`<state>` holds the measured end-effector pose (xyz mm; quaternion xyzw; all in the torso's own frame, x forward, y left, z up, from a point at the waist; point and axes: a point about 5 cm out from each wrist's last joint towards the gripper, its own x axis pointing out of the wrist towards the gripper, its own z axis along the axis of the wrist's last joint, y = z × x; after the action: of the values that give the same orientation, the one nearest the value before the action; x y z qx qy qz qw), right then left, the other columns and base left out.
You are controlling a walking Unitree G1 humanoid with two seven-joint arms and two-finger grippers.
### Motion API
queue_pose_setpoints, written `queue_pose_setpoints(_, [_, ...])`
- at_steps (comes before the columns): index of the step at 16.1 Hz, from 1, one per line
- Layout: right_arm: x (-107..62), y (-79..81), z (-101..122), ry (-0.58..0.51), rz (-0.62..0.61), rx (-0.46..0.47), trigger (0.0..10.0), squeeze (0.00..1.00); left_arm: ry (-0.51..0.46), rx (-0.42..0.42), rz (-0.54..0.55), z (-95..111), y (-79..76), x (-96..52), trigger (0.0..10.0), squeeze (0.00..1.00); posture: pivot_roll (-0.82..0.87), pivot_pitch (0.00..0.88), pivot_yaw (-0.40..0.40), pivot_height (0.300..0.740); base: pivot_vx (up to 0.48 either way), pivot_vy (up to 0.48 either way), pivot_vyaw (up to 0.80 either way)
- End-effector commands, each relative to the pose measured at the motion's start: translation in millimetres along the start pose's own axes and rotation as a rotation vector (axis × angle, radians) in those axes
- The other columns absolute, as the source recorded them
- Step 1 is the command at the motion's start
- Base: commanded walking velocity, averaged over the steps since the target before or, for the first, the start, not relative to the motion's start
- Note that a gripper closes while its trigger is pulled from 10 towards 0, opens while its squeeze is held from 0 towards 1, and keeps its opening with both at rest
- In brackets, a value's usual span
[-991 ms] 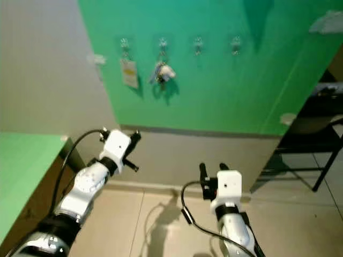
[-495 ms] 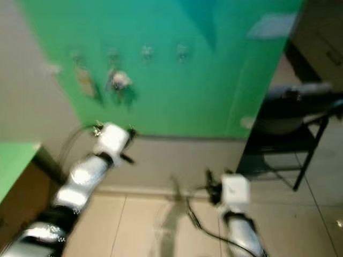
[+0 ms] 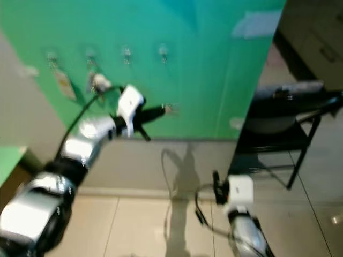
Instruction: Hang keys on a hook
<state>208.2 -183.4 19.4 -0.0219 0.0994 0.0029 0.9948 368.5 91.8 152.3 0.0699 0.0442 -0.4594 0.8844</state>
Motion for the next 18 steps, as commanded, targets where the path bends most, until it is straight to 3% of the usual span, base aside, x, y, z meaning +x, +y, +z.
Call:
queue_pose_setpoints(1, [2.0, 3.6, -3.0, 0.002, 0.009, 0.015, 10.0, 0.00, -0.019, -0.044, -0.075, 13.6, 5.4, -1.1, 10.0, 0.00, -0.25, 0.000, 0.124, 0.740, 0.000, 0.000, 0.00])
queue_pose_setpoints(6, [2.9, 0.5, -13.0, 0.011, -0.012, 0.024, 10.0, 0.00, -0.095, -0.124, -0.272, 48.5, 10.1, -1.2, 10.0, 0.00, -0.27, 0.000, 0.148, 0.740, 0.000, 0.000, 0.00])
queue_pose_setpoints(12, [5.6, -2.0, -23.5, 0.027, -0.010, 0.022, 10.0, 0.00, -0.153, -0.183, -0.202, 73.5, 33.6, -10.7, 10.0, 0.00, -0.26, 0.000, 0.144, 0.740, 0.000, 0.000, 0.00])
queue_pose_setpoints(13, [6.9, -2.9, -27.2, 0.038, -0.003, 0.017, 10.0, 0.00, -0.158, -0.191, -0.127, 78.1, 42.7, -14.4, 10.0, 0.00, -0.26, 0.000, 0.143, 0.740, 0.000, 0.000, 0.00])
queue_pose_setpoints(18, [10.6, 0.0, -36.8, 0.056, 0.005, 0.020, 10.0, 0.00, -0.175, -0.226, -0.011, 88.0, 59.0, -23.3, 10.0, 0.00, -0.26, 0.000, 0.150, 0.740, 0.000, 0.000, 0.00])
